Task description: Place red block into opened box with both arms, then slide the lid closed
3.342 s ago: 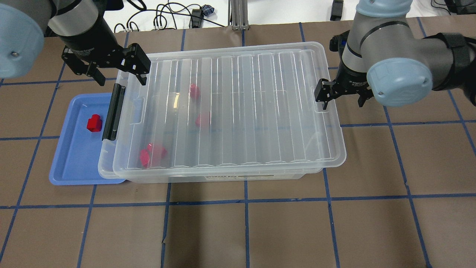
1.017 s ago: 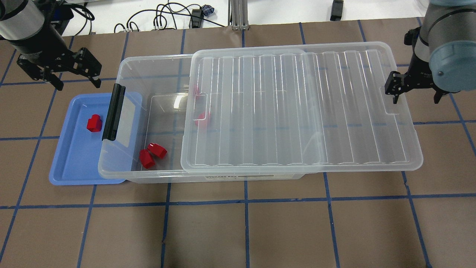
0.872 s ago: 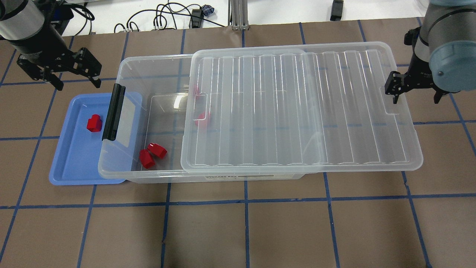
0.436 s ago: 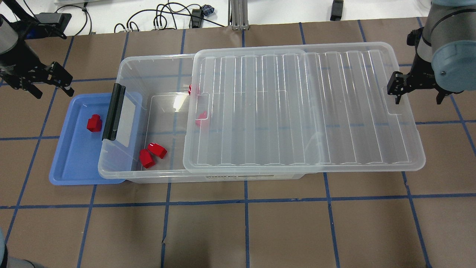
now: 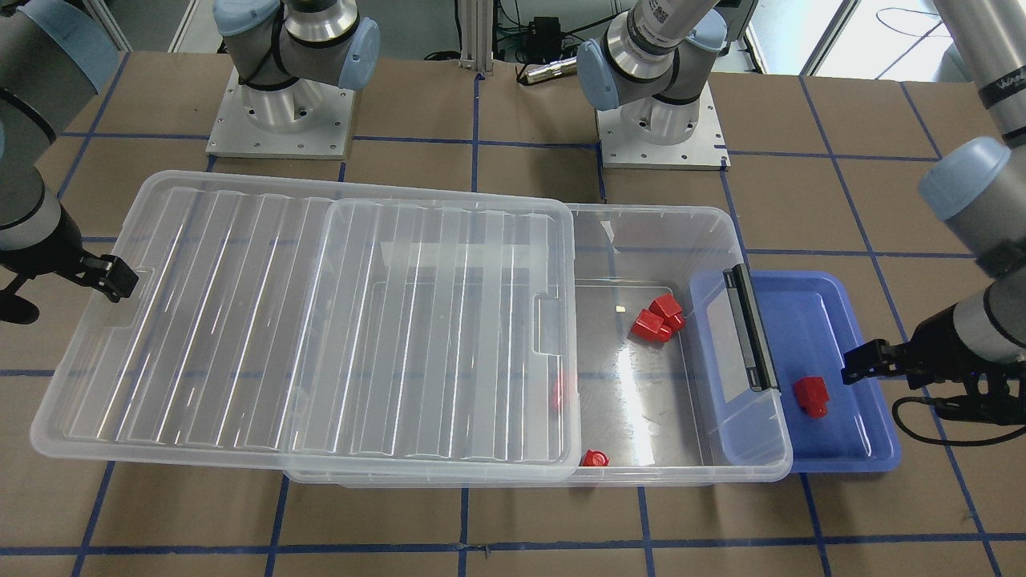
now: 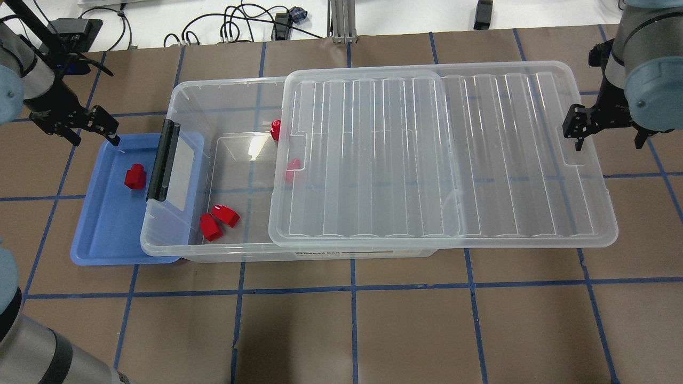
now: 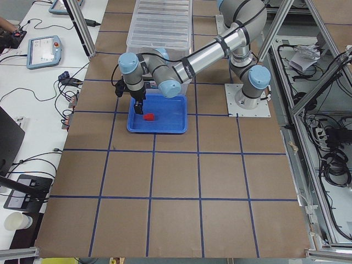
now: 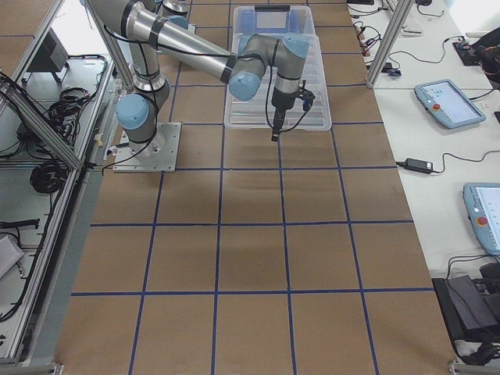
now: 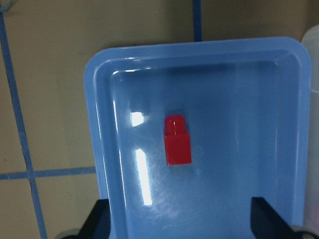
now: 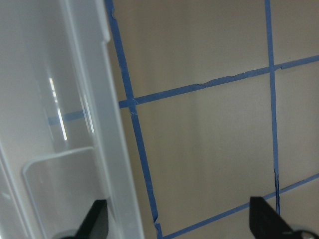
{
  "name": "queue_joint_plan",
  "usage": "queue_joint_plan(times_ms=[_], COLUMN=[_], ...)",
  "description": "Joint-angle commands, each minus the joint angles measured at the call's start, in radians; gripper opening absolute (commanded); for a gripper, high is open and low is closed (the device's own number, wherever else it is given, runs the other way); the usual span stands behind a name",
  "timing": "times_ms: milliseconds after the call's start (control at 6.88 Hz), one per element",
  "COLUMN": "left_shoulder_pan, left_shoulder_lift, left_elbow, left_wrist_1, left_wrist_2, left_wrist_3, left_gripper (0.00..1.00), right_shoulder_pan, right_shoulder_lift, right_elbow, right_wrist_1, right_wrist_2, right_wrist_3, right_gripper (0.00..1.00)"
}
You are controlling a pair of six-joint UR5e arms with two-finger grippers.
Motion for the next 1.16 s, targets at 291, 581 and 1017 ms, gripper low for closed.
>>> queue_joint_plan(times_ms=[291, 581, 1017], left_shoulder_pan=[-0.004, -0.006, -0.004], left_shoulder_lift=[-0.05, -0.05, -0.053], left_elbow=[-0.122, -0.211, -0.216], left_wrist_1=[0.161, 0.229, 0.233], left_wrist_2=[-0.008, -0.009, -0.008], left_wrist_3=[0.0, -0.007, -0.027], left_gripper=[1.0, 1.0, 0.17], right_shoulder_pan=[-0.006, 0.042, 0.233], right_shoulder_lift=[-0.005, -0.007, -0.014], right_elbow=[-0.035, -0.168, -0.395], right_wrist_1=[0.077, 0.196, 0.366], right_wrist_2=[0.001, 0.078, 0.33], right_wrist_3=[-0.005, -0.004, 0.085], right_gripper=[1.0, 1.0, 1.0])
